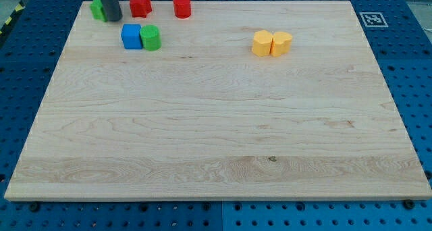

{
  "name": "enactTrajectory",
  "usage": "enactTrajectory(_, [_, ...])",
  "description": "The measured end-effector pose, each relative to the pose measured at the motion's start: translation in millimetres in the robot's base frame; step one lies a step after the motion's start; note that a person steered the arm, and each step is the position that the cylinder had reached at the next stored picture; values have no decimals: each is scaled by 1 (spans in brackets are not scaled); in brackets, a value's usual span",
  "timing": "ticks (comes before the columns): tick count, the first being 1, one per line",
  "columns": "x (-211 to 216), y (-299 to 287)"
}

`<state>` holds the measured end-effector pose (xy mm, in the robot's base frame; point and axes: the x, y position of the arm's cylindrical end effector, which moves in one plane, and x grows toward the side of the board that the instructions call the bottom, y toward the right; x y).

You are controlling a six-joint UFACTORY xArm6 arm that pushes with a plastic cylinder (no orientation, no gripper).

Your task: Separate the cube from the green circle

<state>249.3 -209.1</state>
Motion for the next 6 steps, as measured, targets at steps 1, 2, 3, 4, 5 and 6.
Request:
enactTrajectory(1, [28,21])
enactTrajectory(2, [68,34])
enactTrajectory(3, [101,56])
enactTrajectory(4, [117,98])
enactTrajectory(5, [128,132])
enactTrajectory(6, [125,159])
